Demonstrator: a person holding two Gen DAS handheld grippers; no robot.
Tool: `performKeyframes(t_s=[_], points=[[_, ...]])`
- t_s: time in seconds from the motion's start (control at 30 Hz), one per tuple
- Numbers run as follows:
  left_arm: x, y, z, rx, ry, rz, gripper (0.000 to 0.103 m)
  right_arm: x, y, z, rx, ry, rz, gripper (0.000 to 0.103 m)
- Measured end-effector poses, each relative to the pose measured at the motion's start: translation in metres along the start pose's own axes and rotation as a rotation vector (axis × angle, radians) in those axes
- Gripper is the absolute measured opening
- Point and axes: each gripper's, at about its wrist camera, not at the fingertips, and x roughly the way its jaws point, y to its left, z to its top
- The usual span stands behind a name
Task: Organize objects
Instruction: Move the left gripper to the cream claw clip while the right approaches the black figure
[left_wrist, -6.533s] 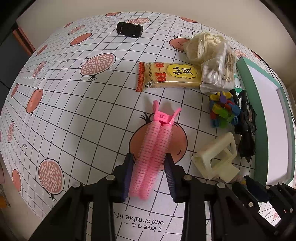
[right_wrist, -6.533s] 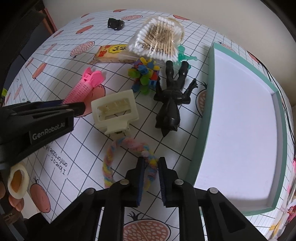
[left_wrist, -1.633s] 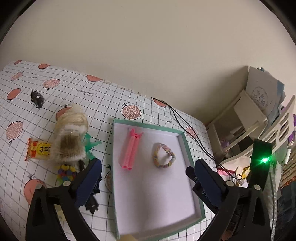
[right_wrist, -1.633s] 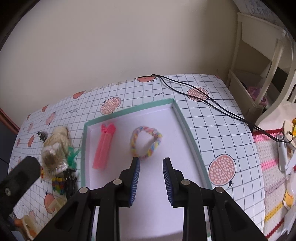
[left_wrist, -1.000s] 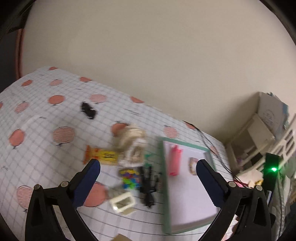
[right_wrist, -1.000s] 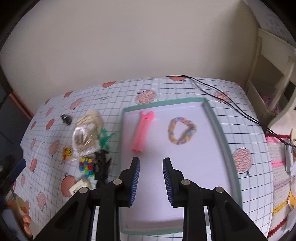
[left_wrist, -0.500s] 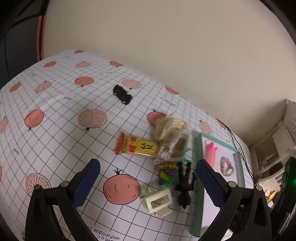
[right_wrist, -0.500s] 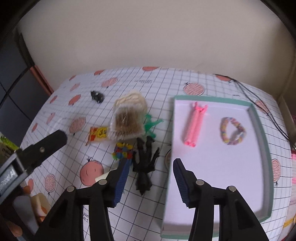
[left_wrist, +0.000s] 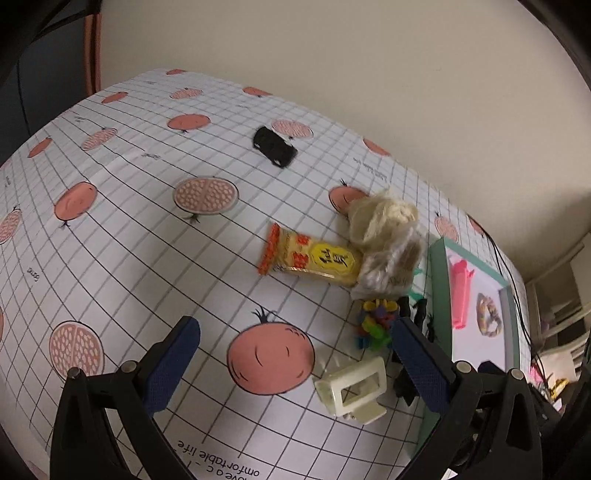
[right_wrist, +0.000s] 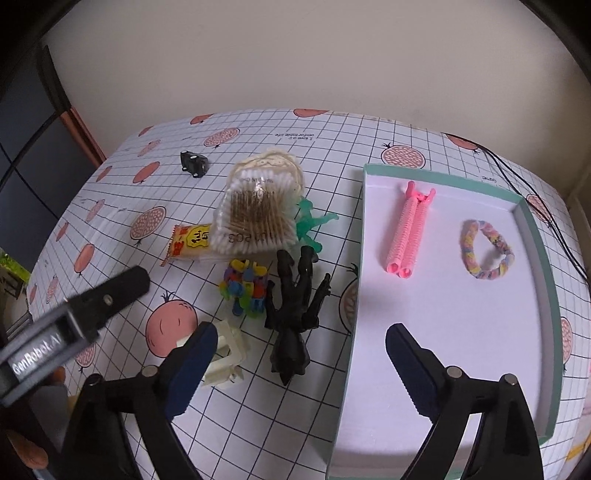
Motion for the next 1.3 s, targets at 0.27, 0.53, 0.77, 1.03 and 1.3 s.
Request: performKeyframes(t_s=[0.27, 0.53, 0.77, 1.03, 1.3], points=[[0.009, -0.010, -0.005, 0.053, 0.067, 0.039, 0.103, 0.010, 0.003, -0.002, -0.005, 0.034, 0.009, 0.095], [0.011, -0.010, -0.008, 0.048, 0.107, 0.062, 0.102, 0.013, 0.004, -0.004, -0.020, 0.053, 0.009, 0.087], [0.018, -0.009, -0.012, 0.041, 0.161, 0.033, 0.092, 0.019, 0.007, -0.007, -0.034, 0.083, 0.004, 0.065], [0.026, -0.013, -0.016, 0.056, 0.210, 0.013, 0.077, 0.026, 0.010, -0.010, -0.053, 0.112, -0.003, 0.052], [0.030, -0.018, -0.019, 0.069, 0.242, 0.001, 0.061, 0.034, 0.010, -0.012, -0.059, 0.142, -0.008, 0.045]])
